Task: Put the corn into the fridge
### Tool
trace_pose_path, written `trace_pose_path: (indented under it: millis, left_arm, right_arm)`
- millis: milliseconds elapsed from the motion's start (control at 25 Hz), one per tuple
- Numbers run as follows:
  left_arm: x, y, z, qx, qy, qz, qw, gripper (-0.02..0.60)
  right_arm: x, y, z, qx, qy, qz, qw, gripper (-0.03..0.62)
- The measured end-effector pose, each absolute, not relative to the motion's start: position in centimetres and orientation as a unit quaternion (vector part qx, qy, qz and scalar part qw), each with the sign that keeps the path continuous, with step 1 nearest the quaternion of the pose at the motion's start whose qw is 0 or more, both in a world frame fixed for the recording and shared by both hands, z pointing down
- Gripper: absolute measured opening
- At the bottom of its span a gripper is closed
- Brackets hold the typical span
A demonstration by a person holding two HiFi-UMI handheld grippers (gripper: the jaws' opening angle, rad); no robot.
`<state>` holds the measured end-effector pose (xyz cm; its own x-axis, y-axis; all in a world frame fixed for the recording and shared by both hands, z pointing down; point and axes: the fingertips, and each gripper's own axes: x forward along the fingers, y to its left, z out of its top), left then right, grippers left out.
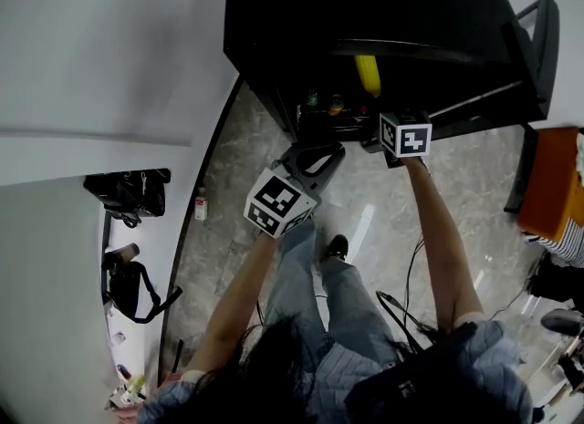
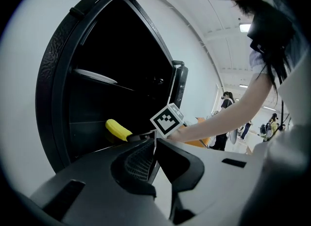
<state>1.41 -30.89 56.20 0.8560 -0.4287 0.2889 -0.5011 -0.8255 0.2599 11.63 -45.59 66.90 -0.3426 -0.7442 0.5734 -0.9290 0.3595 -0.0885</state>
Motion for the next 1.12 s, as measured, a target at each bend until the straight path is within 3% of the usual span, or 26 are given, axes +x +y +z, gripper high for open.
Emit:
trace_pose_path:
  millis: [80, 160, 200, 1120]
  left_arm:
    - [1.5, -30.9, 56.4, 0.949, -0.245, 0.112, 0.167, 0.008]
    - [1.6, -30.8, 56.7, 0.948, -0.245, 0.114, 0.17, 0.008]
    - [1.6, -30.8, 56.8, 0.947, -0.245, 0.115, 0.172, 0.008]
    - [0.4, -30.5, 58.4, 0.939, -0.256, 0.127, 0.192, 0.008]
  right_arm:
    - [11.8, -44.6, 67.3, 0.531, -0.791, 0.205, 0.223, 0.238]
    - [12.1, -44.1, 67.5, 0.541, -0.786, 0.203, 0.22, 0.113]
    - [12.2, -44.1, 67.5, 0.545, -0.784, 0.203, 0.217, 0.103]
    - [10.7, -46.1, 66.8, 0.557, -0.773, 0.246, 0.18, 0.075]
